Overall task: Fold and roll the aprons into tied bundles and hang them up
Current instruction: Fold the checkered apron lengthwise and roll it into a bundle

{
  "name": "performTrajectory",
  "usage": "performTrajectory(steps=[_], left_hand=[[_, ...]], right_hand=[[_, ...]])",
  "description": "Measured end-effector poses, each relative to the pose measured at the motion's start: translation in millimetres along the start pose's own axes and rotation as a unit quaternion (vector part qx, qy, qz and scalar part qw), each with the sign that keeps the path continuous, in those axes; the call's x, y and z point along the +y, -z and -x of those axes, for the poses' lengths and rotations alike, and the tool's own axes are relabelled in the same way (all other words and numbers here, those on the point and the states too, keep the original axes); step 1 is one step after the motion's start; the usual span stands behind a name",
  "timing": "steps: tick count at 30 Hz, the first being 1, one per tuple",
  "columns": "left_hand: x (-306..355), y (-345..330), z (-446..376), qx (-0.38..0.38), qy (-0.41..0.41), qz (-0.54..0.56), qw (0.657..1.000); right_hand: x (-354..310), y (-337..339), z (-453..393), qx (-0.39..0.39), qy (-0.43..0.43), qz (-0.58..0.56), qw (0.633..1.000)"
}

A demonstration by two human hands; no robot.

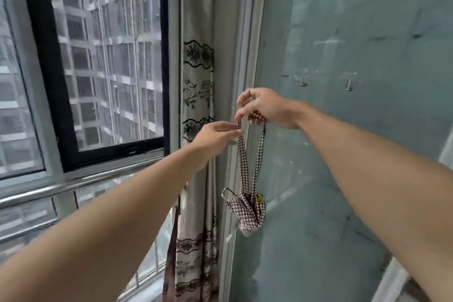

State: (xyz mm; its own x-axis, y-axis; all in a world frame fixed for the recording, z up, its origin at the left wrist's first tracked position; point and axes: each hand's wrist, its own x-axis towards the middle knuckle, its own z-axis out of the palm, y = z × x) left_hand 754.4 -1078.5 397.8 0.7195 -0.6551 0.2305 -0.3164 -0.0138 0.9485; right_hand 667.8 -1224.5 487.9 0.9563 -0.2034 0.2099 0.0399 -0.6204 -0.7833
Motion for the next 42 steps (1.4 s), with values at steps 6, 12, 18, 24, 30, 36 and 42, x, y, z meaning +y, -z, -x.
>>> performTrajectory(steps=[6, 12, 18, 24, 30, 36, 42], left_hand=[[18, -54, -120, -0.015, -0.012, 0.049, 0.999], [47, -93, -205, 0.044, -0.062, 0.042, 0.996], [71, -130, -255, 0.081, -0.115, 0.046, 0.989], [69, -144, -281, 0.085, -0.11, 0.021, 0.99], [55, -158, -284, 0.053, -0.087, 0.021, 0.995], [45, -160, -280, -0.002, -0.057, -0.002, 0.998], [27, -137, -255, 0.012, -0.022, 0.035, 0.999]], right_hand=[[30, 80, -63, 0.02, -0.009, 0.057, 0.998], [41, 154, -102, 0.16, -0.012, 0.29, 0.943], [53, 195, -116, 0.29, 0.019, 0.398, 0.87], [59, 202, -116, 0.304, -0.027, 0.543, 0.782], [75, 202, -115, 0.296, -0.067, 0.624, 0.72], [69, 193, -112, 0.268, -0.104, 0.628, 0.723], [46, 172, -123, 0.315, -0.029, 0.583, 0.748]])
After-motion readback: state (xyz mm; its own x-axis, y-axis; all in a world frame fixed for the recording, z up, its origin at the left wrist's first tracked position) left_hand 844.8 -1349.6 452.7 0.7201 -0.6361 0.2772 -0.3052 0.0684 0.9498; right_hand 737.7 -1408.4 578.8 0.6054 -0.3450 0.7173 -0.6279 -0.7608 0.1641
